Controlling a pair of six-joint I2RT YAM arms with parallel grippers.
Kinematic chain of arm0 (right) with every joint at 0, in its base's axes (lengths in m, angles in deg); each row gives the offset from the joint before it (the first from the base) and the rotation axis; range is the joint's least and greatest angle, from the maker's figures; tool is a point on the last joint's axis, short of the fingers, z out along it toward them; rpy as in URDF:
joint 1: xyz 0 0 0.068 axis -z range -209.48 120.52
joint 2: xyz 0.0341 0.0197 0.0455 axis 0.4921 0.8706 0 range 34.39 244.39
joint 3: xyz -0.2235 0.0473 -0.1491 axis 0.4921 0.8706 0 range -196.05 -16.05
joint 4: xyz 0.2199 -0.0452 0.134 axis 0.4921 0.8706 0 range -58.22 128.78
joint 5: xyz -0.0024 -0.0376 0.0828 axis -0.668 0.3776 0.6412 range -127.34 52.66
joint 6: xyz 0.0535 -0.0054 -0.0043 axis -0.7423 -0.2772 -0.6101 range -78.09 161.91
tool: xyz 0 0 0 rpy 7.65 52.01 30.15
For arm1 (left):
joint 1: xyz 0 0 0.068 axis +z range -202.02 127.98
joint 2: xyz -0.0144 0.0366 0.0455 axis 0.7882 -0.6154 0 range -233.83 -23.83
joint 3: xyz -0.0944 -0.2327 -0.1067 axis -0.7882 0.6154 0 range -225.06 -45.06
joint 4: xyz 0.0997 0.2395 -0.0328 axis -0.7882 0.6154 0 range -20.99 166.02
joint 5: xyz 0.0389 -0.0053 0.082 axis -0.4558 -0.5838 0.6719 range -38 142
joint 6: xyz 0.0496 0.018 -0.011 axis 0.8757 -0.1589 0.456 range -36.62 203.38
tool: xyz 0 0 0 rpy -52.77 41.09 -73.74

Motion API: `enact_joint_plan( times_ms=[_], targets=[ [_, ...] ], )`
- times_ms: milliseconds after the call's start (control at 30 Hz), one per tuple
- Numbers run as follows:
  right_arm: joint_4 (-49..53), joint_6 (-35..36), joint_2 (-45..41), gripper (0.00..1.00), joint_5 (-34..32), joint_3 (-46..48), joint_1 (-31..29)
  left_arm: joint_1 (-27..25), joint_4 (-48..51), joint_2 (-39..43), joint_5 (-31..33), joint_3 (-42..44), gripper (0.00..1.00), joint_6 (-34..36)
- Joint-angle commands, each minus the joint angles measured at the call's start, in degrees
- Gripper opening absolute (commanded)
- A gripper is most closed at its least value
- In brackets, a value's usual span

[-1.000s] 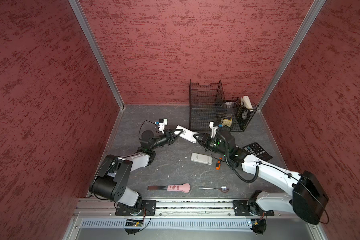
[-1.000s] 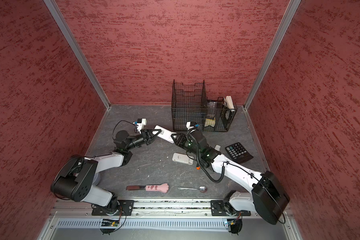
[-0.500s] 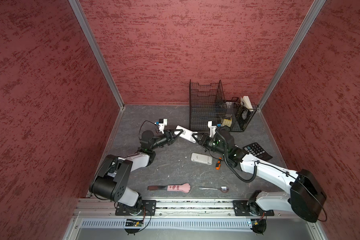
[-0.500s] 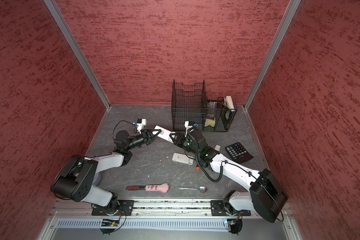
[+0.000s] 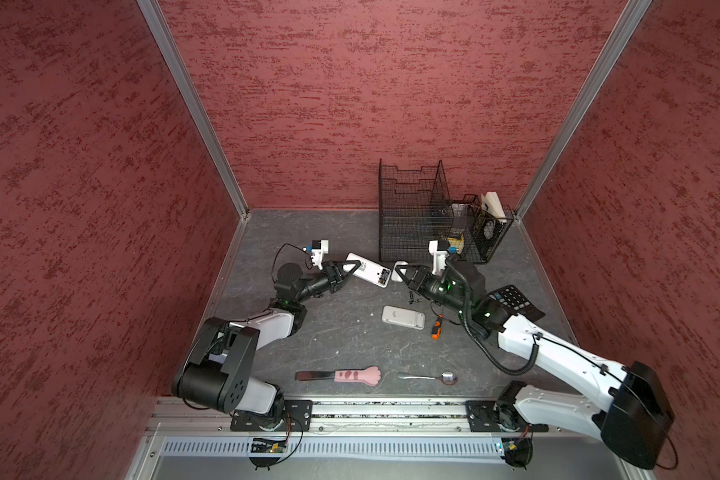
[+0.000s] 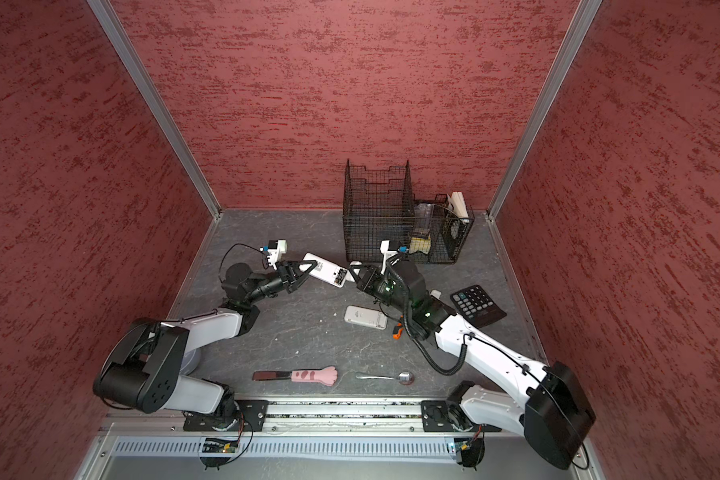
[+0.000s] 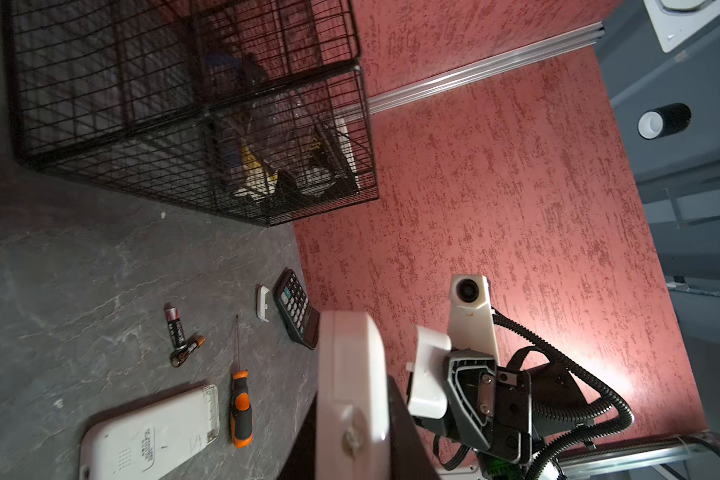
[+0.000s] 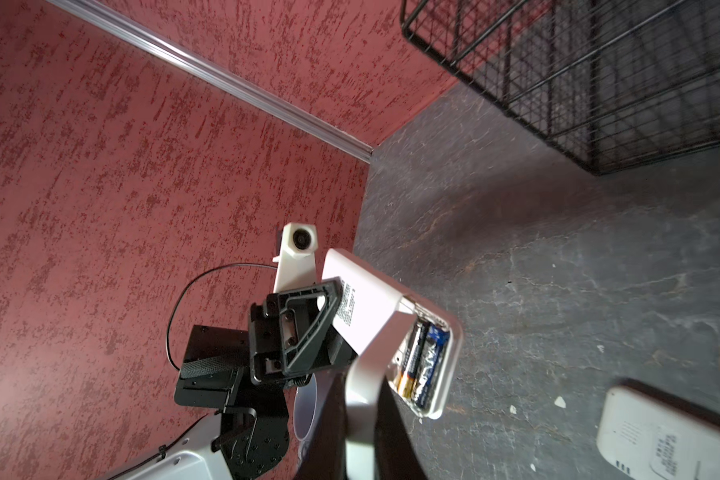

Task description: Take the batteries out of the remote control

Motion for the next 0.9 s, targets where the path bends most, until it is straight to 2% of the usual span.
enact_joint_plan(
  times_ms=[0, 167, 367, 633, 867],
  targets=[
    [10.92, 4.02, -2.75, 0.01, -5.26, -0.78, 3.12, 0.44, 4.35, 2.07, 0.61, 2.09, 0.0, 3.57],
    [24.37, 10.64, -1.98, 0.01, -13.55, -2.46, 7.35, 0.61, 10.97, 4.23, 1.65, 5.38, 0.0, 6.21],
    [24.02, 14.3, 5.85, 0.0, -17.85, -0.47, 11.09, 0.51, 18.46, 7.47, 5.75, 9.23, 0.0, 9.59],
    [25.5, 18.19, 22.01, 0.0, -22.88, -6.85, 11.54, 0.57, 24.37, 7.62, 10.17, 9.99, 0.0, 13.53],
    [26.21, 19.86, 29.68, 0.0, -25.21, -10.3, 11.51, 0.54, 27.34, 6.94, 11.43, 10.33, 0.0, 16.39]
  ],
)
